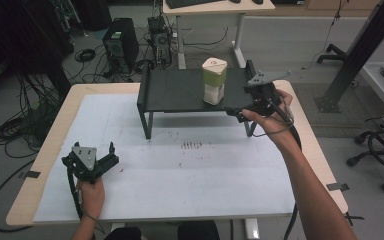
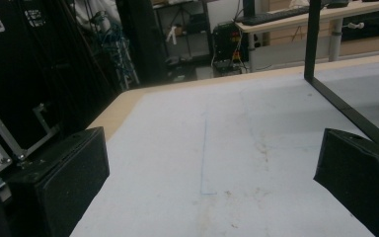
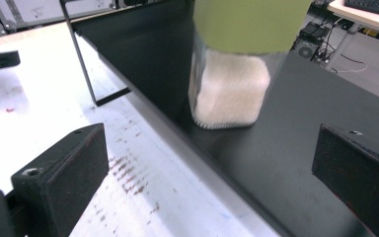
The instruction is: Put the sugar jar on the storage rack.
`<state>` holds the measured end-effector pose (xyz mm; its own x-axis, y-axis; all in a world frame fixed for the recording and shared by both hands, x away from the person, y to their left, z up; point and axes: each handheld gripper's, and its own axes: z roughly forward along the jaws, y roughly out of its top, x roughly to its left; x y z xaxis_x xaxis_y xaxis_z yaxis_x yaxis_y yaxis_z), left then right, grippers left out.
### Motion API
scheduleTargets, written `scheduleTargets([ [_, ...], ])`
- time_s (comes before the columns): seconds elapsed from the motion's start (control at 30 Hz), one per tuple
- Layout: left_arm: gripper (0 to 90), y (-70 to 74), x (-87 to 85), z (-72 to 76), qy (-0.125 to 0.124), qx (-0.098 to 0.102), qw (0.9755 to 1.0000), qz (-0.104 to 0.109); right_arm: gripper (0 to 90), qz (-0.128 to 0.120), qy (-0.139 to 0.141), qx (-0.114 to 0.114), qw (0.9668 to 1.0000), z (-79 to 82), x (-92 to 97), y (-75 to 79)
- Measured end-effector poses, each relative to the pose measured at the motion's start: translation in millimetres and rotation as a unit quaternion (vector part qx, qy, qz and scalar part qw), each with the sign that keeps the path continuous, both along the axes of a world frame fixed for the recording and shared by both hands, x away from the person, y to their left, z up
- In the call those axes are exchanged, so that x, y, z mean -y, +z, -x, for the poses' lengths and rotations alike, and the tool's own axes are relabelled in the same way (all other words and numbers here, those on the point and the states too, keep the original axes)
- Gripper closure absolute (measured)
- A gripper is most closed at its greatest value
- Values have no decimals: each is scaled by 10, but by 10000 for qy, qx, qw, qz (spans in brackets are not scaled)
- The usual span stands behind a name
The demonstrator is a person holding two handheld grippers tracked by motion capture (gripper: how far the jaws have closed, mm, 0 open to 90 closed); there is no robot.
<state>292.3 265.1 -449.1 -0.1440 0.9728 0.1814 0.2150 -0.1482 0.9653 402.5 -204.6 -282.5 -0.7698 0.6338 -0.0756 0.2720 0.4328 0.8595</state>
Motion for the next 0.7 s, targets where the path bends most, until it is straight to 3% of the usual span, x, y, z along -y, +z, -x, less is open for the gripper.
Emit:
scheduleTargets([
  [0.27,2,-2,2,-6,-2,-23,10000,-24,11,73,68,78,9999,258,72,-103],
  [0.7,2,-7,6,-11,5,-68,10000,-54,10,231,243,64,9994,504,56,-329],
])
